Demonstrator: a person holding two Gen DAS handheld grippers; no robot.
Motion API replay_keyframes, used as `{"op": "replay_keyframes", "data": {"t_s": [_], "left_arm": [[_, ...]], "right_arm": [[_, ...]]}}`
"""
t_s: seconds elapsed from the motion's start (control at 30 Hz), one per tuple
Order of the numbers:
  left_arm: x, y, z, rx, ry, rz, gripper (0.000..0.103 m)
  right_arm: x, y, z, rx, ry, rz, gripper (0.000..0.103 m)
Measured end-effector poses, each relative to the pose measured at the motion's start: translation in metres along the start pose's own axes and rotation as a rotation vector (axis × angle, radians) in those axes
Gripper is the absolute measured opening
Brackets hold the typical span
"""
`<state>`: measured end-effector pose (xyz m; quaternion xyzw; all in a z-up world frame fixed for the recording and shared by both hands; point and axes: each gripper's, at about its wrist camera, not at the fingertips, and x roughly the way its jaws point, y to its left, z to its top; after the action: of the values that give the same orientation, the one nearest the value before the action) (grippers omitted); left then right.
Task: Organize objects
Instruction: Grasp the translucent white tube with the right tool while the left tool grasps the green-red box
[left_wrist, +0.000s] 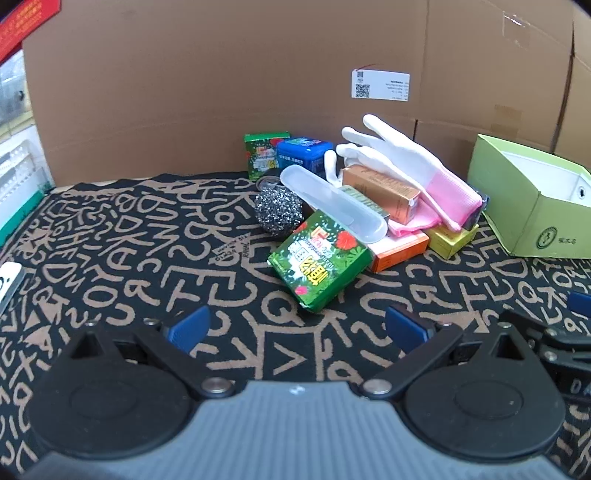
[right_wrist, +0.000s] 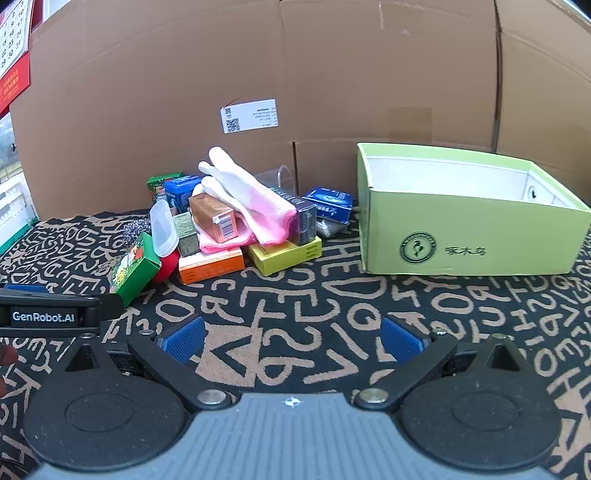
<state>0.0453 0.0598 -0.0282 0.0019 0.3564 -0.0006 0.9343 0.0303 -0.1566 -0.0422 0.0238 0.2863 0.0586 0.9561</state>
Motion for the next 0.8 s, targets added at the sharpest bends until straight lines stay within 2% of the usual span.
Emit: {"op": "replay_keyframes", "data": {"t_s": [0.1,0.2,0.3,0.43,0.53,0.7,0.8], "left_arm": [[0.003,0.011,0.002,-0.006,0.011,-0.059,0.103],[0.008,0.018,0.005,0.009,0.005,-0.087,0.103],[0.015,0.025,0.009,0.030,-0.007,-0.104,0.103],[0.027,0.034,0.011,0.059,0.020,-0.206,0.103],[0.029,0.043,0.010,0.034,0.022,-0.262,0.103],[0.029,0.056,0.011,-0.030,0.022,-0.279,0.103],[0.032,0.067,0.015,-0.122,0.041,-0.308,0.103]], "right_arm": [[0.007,0.002,0.002,-0.012,-0.005,0.024,0.103],[0.014,0.005,0.008,-0.024,-0.029,0.094,0.100],[0.027,0.014,0.019,-0.070,-0.041,0.158,0.089],[0.049,0.027,0.037,-0.105,-0.035,0.246,0.073],[0.064,0.041,0.055,-0.120,-0.036,0.329,0.063],[0.093,0.070,0.074,-0.203,0.003,0.389,0.034],[0.101,0.081,0.071,-0.275,-0.002,0.373,0.032]]}}
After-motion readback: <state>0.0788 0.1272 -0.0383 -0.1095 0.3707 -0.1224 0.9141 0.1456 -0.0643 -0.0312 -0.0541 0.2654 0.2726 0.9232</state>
